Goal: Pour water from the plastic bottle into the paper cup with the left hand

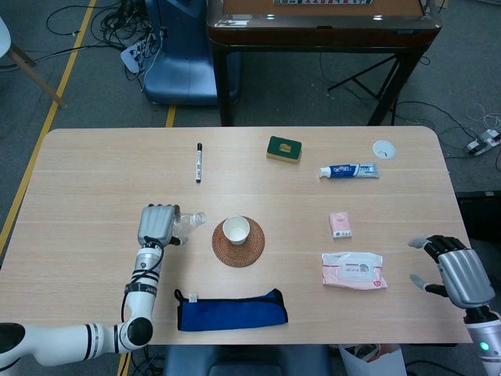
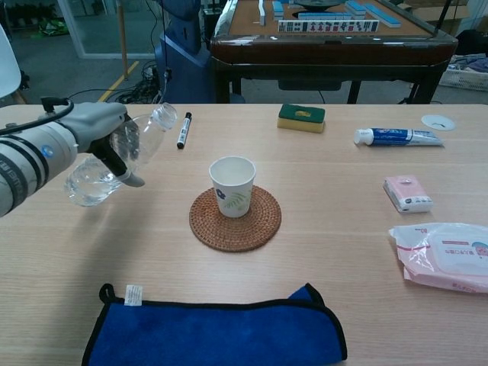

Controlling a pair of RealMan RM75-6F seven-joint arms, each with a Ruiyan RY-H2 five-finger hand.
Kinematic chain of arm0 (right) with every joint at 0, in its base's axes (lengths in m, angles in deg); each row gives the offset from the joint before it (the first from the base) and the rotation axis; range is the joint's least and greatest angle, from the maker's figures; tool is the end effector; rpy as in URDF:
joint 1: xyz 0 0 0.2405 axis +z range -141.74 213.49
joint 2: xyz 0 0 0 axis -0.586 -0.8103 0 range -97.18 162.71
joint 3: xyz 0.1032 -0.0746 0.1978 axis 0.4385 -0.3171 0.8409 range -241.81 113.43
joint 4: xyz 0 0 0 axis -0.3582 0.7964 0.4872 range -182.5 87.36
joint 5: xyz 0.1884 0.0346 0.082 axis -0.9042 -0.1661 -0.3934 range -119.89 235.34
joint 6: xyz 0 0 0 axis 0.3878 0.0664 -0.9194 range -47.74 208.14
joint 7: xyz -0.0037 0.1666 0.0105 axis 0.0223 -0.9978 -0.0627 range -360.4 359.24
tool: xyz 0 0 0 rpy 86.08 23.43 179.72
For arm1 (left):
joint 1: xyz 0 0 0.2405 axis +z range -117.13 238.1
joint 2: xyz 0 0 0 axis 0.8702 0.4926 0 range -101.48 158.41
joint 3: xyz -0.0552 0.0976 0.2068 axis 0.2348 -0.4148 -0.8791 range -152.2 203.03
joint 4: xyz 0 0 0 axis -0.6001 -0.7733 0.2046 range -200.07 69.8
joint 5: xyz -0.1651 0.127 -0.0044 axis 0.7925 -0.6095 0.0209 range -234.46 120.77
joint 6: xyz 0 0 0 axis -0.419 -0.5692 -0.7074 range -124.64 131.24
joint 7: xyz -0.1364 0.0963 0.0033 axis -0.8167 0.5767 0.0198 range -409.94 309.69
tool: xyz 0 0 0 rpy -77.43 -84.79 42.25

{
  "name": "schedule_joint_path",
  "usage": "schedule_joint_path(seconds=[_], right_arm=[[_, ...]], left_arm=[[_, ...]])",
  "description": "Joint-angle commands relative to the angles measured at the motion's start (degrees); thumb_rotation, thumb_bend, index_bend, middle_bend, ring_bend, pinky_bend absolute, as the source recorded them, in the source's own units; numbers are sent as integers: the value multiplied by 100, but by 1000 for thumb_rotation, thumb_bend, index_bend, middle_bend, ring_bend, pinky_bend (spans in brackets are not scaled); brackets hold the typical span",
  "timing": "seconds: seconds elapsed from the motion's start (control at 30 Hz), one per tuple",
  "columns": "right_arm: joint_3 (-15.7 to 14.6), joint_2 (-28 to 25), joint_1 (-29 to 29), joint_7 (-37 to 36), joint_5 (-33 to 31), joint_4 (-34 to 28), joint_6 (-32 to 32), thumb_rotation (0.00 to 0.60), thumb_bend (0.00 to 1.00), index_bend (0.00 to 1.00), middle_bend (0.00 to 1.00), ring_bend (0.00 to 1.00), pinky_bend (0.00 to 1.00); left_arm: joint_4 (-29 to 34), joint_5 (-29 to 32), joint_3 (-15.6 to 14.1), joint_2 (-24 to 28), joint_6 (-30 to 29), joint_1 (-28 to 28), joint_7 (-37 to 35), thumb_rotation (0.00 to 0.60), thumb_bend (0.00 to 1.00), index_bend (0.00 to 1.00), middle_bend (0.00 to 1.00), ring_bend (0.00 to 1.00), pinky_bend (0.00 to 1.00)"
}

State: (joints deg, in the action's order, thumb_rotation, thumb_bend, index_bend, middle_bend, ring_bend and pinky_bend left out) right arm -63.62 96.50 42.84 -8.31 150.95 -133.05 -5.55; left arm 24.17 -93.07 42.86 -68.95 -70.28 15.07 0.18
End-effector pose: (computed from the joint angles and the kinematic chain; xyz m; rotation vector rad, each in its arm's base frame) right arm -0.2924 -0.2054 0.1516 1.5236 -0.8629 0.9764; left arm -0.1179 0.3568 -0.0190 -1.5419 -0.9498 -0.6646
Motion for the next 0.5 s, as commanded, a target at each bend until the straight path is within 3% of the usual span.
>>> schedule_joint_path(seconds=[0.03, 0.5], right_arm=[[4, -5, -5, -11, -1, 0, -11, 600, 36, 374, 407, 329, 372], [11, -39, -8, -89, -10, -10, -10, 600, 36, 373, 407, 329, 372]], left_arm=[[-88, 87, -33, -74, -51, -120, 232, 600, 89, 704, 763, 444, 356], [-172, 428, -71, -271, -337, -549, 1258, 600, 93, 707, 767, 444, 356]])
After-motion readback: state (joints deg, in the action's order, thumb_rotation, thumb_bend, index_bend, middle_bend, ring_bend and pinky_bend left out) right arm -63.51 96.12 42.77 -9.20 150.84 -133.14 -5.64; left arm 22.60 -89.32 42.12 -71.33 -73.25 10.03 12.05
